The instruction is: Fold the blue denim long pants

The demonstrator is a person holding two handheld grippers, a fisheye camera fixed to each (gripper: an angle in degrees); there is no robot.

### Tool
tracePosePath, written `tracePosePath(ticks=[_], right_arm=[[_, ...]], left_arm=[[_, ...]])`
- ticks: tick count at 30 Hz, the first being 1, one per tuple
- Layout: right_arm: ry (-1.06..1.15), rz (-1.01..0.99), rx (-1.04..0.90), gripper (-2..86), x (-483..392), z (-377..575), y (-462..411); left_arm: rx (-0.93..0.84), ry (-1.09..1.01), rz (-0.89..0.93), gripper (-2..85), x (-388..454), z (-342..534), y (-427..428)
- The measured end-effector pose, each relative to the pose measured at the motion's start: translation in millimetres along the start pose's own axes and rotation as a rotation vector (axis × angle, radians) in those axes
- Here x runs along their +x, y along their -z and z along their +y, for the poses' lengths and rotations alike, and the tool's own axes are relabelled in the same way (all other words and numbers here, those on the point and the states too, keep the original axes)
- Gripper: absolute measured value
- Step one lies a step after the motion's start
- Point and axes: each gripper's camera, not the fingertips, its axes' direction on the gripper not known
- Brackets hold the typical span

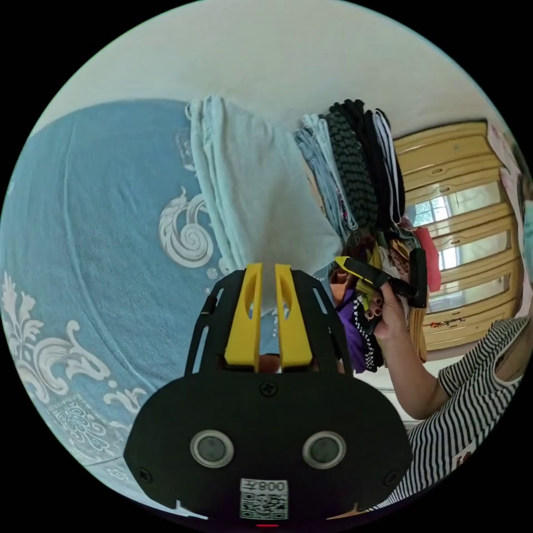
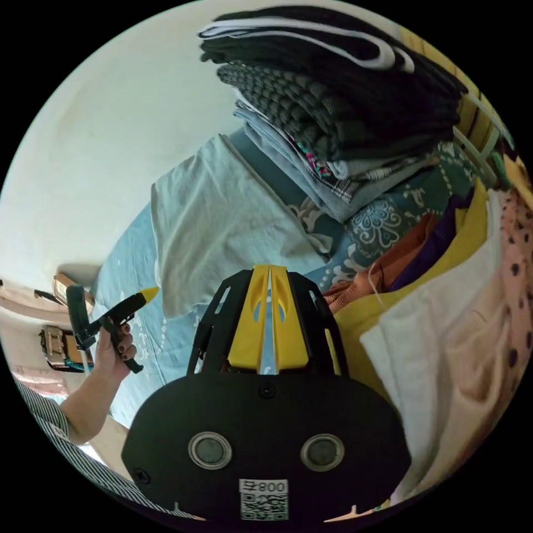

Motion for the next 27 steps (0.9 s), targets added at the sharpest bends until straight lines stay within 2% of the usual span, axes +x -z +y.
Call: tracePosePath(ticks=[3, 5, 7, 12, 15, 16, 17, 19, 23, 27], right_arm=[[0.066, 0.062, 0.057, 0.1, -4.7, -19.7, 0.7], [0.131, 0.093, -0.012, 0.0, -5.1, -42.0, -26.4], [0.184, 0.124, -0.135, -0.1, -4.2, -54.0, -57.5], [0.279, 0.227, -0.028, 0.1, 0.3, -54.5, -60.1], [0.258, 0.151, -0.112, 0.2, 15.6, -70.9, -49.1], [0.257, 0.042, -0.091, 0.3, 22.0, -77.8, -32.9], [0.255, -0.055, -0.017, 0.4, 27.9, -84.5, -8.6], [0.277, -0.092, 0.116, 0.8, 33.2, -97.7, 32.2], [0.343, 0.016, 0.432, 3.1, 43.8, -143.4, 118.5], [0.363, 0.176, 0.575, 6.0, 59.8, -189.9, 158.4]], left_arm=[[-0.07, -0.112, -0.103, 2.9, 32.3, -6.8, -18.7], [-0.158, -0.158, -0.2, 2.5, 44.2, -8.2, -40.6], [-0.137, -0.217, -0.244, 2.0, 60.2, -5.6, -48.4], [-0.153, -0.291, -0.323, 1.3, 88.2, -0.3, -51.9], [-0.174, -0.259, -0.316, 0.8, 95.8, 0.4, -49.2], [-0.189, -0.244, -0.291, 0.5, 98.9, -0.3, -45.6], [-0.189, -0.234, -0.283, 0.5, 100.8, -0.2, -43.0], [-0.124, -0.23, -0.25, 0.3, 112.9, 4.9, -27.7], [-0.093, -0.244, -0.213, 0.1, 131.6, 17.0, -14.0], [-0.162, -0.218, -0.103, 0.1, 141.0, 37.9, -11.7]])
